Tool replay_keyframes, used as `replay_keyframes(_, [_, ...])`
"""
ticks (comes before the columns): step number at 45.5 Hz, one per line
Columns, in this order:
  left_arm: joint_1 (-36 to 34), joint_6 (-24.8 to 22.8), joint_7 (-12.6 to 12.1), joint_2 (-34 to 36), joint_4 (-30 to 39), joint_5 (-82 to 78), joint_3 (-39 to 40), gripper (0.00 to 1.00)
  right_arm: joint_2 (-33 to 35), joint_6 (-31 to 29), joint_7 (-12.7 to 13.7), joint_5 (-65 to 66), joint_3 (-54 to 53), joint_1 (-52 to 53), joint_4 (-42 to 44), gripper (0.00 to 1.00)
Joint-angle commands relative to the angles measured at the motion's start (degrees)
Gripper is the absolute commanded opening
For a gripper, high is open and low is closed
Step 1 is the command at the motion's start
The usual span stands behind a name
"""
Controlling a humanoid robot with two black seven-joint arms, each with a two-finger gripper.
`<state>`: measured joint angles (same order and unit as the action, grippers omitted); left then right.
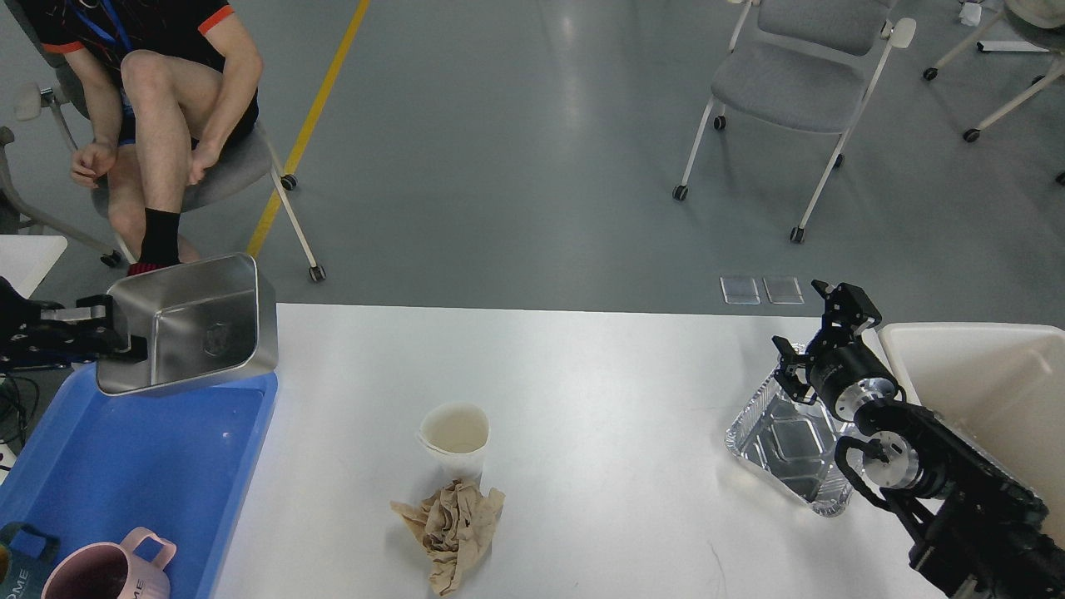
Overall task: Tidy desktop
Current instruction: 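Lift the steel box and lower it into the blue tray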
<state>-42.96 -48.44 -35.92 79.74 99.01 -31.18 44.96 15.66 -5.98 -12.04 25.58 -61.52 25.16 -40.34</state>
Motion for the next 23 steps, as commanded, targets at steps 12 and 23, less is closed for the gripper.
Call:
replay_keyframes(12, [1.12,3.17,-0.29,-2.31,-10.49,0.59,-2.94,0.0,-0.19,0.0,0.0,0.09,-0.01,-0.37,-0.18,1.0])
replay_keyframes(23, [5.42,8.27,0.5,-13.38,-32.99,0.51,-5.14,0.0,-0.45,0.0,0.0,0.0,-0.09,-0.55,-0.09,1.0])
